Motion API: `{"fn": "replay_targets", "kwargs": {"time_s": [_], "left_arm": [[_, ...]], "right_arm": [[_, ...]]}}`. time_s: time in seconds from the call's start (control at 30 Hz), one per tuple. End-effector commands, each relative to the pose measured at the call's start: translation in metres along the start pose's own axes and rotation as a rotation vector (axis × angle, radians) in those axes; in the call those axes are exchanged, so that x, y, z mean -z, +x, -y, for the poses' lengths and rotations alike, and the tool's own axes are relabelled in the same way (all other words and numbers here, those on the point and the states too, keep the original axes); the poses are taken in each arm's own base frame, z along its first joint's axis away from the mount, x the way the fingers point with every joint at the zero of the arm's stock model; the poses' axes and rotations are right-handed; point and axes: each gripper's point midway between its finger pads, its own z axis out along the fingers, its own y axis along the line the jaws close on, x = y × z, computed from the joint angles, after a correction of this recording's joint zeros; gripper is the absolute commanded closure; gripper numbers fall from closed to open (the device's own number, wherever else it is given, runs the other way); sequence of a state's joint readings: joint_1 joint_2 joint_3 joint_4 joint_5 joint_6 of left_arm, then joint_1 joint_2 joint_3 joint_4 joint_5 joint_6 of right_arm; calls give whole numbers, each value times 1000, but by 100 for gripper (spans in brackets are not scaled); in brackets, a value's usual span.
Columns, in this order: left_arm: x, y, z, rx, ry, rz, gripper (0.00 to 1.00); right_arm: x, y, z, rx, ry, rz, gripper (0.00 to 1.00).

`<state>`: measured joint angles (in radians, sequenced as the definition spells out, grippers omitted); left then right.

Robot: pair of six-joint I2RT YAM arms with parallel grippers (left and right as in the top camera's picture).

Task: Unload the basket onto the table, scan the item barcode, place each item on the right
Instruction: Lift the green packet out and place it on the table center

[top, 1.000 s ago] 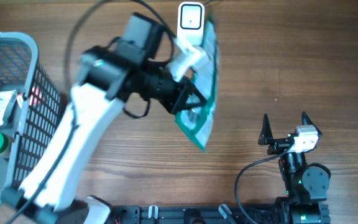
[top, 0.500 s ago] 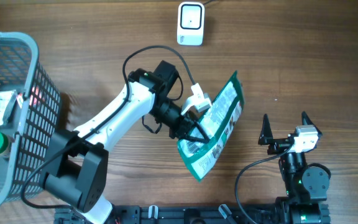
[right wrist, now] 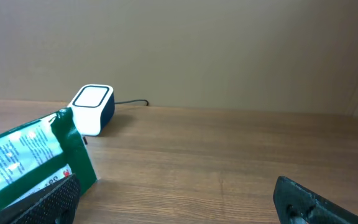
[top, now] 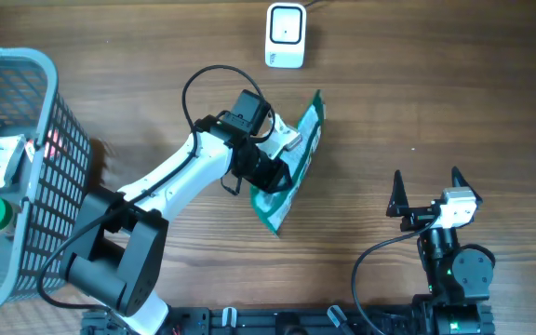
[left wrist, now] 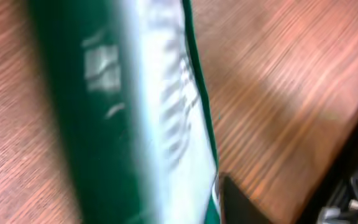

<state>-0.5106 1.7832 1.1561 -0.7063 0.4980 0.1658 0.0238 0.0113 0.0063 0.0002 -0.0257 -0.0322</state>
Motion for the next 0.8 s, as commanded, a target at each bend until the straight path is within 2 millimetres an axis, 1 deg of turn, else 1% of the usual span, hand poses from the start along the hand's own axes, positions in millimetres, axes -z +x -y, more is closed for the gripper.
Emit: {"fn": "replay_targets", "kwargs": {"time_s": [0.0, 0.1, 0.13, 0.23, 0.33, 0.37, 0.4, 0.47, 0.5, 0.6, 0.67, 0.73, 0.77], "left_arm": [[-1, 1, -8, 65, -47, -4, 0], [9, -7, -3, 68, -47, 12, 0], [17, -13, 1, 64, -48, 27, 0], [51, -38, 16, 46, -56, 91, 0], [104, -68, 34, -4, -103, 197, 0], [115, -73, 37, -13, -116, 219, 0], [135, -82, 43, -30, -140, 262, 0], [167, -94, 50, -47, -190, 343, 0], [193, -102, 52, -42, -249, 415, 0], [233, -107, 58, -57, -330, 521, 0], [272, -106, 60, -16, -410, 626, 0], [305, -100, 60, 22, -483, 720, 0], [330, -94, 59, 59, -541, 793, 0]], "right_arm": [[0, -1, -3, 14, -16, 6, 0], [0, -1, -3, 13, -16, 5, 0], [0, -1, -3, 14, -16, 6, 0], [0, -1, -3, 14, -16, 5, 0], [0, -1, -3, 14, -16, 6, 0], [0, -1, -3, 14, -16, 6, 0], [0, -1, -3, 14, -16, 6, 0], [0, -1, -3, 14, -16, 5, 0], [0, -1, -3, 14, -16, 6, 0], [0, -1, -3, 14, -16, 6, 0], [0, -1, -3, 13, -16, 6, 0], [0, -1, -3, 13, -16, 6, 0], [0, -1, -3, 14, -16, 6, 0]]}}
